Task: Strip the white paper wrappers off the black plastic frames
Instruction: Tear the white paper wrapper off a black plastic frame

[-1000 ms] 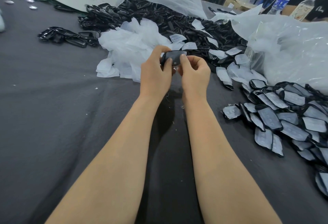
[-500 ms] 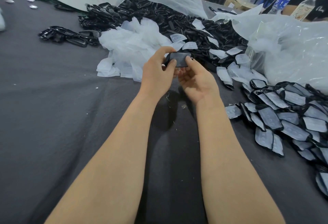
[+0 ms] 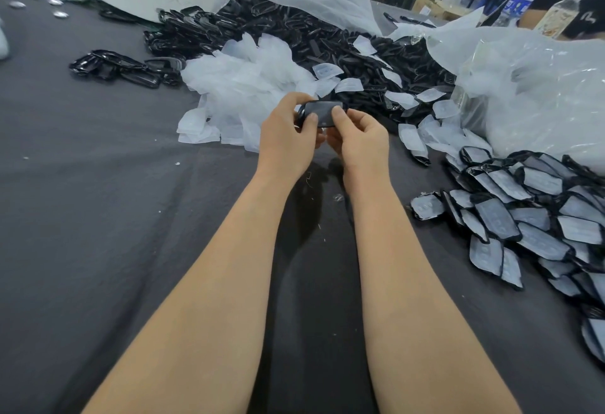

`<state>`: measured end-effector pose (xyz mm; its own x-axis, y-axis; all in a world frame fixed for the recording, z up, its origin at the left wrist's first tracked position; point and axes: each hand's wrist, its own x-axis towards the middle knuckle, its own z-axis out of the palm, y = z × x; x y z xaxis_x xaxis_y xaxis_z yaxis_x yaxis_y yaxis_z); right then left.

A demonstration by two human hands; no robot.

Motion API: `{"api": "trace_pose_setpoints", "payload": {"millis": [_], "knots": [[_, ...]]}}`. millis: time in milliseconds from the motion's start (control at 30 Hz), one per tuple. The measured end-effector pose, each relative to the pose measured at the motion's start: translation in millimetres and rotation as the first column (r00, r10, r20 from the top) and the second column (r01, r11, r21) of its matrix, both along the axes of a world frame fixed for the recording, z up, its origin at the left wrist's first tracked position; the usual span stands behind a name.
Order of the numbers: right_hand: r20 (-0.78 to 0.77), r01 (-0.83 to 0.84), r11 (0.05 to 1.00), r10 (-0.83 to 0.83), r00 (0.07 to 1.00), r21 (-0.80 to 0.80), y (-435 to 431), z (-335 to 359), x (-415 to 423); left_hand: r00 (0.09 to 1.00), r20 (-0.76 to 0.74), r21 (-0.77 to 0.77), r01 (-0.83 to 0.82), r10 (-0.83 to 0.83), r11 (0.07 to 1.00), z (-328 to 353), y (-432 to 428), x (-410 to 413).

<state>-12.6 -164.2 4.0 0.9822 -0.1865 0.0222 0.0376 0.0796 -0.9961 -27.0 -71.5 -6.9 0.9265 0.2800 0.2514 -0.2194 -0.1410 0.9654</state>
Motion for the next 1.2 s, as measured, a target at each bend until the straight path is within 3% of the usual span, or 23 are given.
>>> {"api": "trace_pose_setpoints", "payload": {"millis": [167,500,833,1200], "knots": [[0.013,0.002,0.999,-0.001,1.000,-0.049,0.1,1.0,-0.4,1.000,-0.001,-0.019,0.000,0.000,1.000,0.9,-0.4,-1.7],[-0.078,-0.060,0.978,0.077,0.994,0.200,-3.0,3.9,-1.0,1.000,-0.007,-0.032,0.016,-0.016,0.999,3.5,0.7,-3.5],[-0.010,-0.066,0.998,0.066,0.998,0.003,-0.6,1.3,-1.3,0.999,-0.033,-0.080,0.003,-0.005,0.997,3.5,0.8,-3.8],[-0.024,-0.119,0.991,0.121,0.992,0.066,-2.5,3.3,-3.5,1.000,-0.022,-0.052,0.010,-0.011,0.999,2.8,2.9,-2.9]]}}
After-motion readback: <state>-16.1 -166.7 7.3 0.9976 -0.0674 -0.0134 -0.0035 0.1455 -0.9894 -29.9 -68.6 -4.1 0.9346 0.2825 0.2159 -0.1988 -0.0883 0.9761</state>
